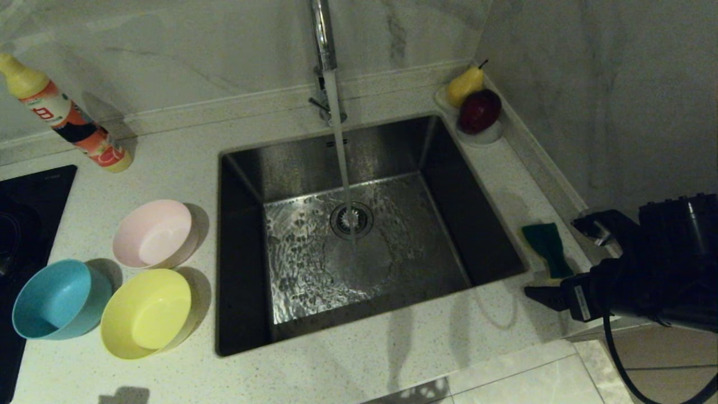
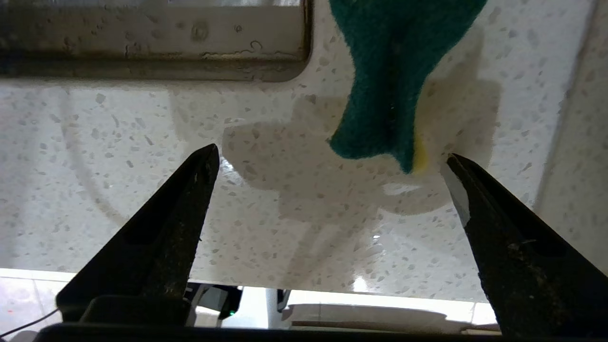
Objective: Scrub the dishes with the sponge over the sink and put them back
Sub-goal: Pick up a bowl and the sponge
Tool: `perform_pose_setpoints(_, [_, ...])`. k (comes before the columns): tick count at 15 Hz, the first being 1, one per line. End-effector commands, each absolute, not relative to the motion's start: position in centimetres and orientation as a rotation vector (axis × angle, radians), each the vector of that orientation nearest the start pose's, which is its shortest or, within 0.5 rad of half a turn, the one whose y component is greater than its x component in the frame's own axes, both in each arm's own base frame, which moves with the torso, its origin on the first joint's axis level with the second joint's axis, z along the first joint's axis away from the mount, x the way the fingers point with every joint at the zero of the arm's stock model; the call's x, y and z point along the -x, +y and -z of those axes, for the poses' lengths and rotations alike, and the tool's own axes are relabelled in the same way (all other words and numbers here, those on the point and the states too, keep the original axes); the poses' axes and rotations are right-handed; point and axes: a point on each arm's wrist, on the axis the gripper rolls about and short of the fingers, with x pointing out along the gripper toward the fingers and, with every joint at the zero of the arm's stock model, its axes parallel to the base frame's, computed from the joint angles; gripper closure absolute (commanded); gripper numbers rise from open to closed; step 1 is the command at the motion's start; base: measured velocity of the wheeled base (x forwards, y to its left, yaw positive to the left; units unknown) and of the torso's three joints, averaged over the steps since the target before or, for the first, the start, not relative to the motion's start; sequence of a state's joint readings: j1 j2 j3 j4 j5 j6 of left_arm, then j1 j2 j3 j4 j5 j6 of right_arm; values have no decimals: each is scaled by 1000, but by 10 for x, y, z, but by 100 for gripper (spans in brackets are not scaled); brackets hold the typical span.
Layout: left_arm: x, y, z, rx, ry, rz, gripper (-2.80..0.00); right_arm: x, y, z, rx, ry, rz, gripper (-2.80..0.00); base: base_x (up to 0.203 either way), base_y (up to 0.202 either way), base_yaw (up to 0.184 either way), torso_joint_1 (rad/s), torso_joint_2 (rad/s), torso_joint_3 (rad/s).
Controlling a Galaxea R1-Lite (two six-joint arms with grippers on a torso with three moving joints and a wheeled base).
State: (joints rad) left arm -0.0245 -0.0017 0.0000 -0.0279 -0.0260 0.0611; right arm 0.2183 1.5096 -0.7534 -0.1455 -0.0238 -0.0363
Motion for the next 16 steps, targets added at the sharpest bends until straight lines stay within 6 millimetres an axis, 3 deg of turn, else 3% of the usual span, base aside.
perform_pose_setpoints(1, [22,0,-74,-61,-18,50,0,-240,51,-177,121,597,-201,-280,0,0,0,0,0,0])
perform_pose_setpoints(16, [22,0,-74,-61,-18,50,0,-246,50,-179,143,588,-216,-280,0,0,0,0,0,0])
